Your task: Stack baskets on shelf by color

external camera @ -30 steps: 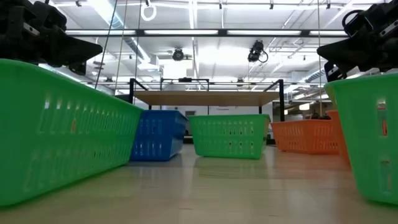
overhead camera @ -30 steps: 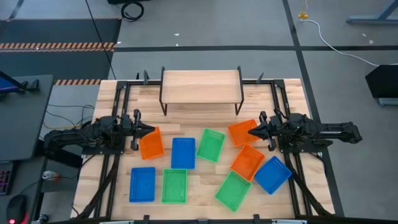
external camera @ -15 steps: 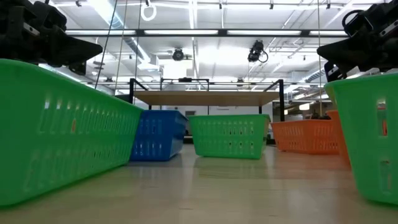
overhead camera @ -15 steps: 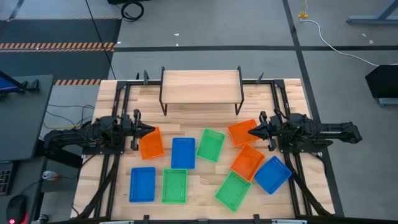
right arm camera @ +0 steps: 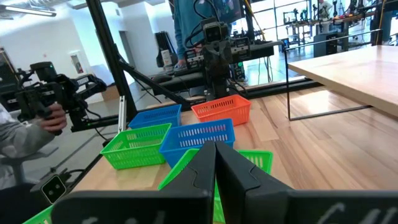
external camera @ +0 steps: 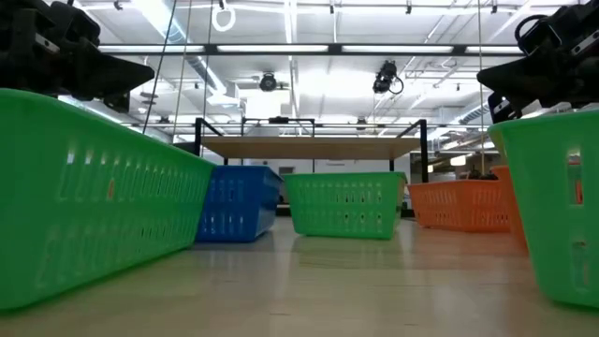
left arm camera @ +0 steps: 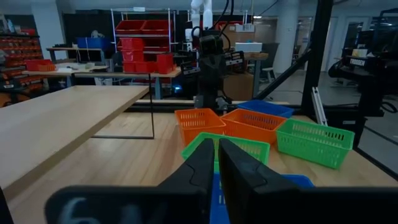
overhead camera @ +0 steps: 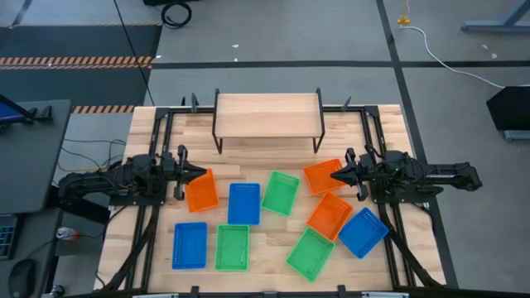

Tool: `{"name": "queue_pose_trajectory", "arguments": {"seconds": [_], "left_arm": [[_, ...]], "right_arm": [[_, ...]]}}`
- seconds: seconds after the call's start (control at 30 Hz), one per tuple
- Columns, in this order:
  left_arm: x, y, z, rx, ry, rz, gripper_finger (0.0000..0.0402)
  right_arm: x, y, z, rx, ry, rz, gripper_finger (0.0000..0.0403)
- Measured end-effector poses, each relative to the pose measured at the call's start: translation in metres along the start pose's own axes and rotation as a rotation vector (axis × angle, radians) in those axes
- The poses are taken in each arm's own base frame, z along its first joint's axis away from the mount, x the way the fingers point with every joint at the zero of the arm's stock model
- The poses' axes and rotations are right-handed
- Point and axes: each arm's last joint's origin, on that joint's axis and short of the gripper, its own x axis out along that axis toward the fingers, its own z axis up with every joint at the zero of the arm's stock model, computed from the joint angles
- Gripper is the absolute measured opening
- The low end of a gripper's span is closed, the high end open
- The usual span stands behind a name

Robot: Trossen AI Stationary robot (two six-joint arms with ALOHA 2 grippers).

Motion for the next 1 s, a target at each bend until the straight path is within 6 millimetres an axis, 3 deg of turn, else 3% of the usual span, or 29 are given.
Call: {"name": "queue_pose_trajectory", "arguments": {"seconds": [0.3, 0.5, 1.0], "left_arm": [[-0.001, 0.000, 0.011, 0.005, -0.114, -0.001, 0.0036], [-0.001, 0.000, 0.014, 0.006, -0.145, -0.002, 0.0031], [-0.003, 0.000, 0.023, 0.029, -0.236, 0.019, 0.0053]], "right_arm": [[0.000, 0.000, 0.000, 0.000, 0.000, 0.000, 0.0018], [0.000, 0.001, 0.003, 0.096, -0.030, 0.008, 0.0018], [-0.001, 0.003, 0.012, 0.038, -0.120, 0.029, 0.0018]]}}
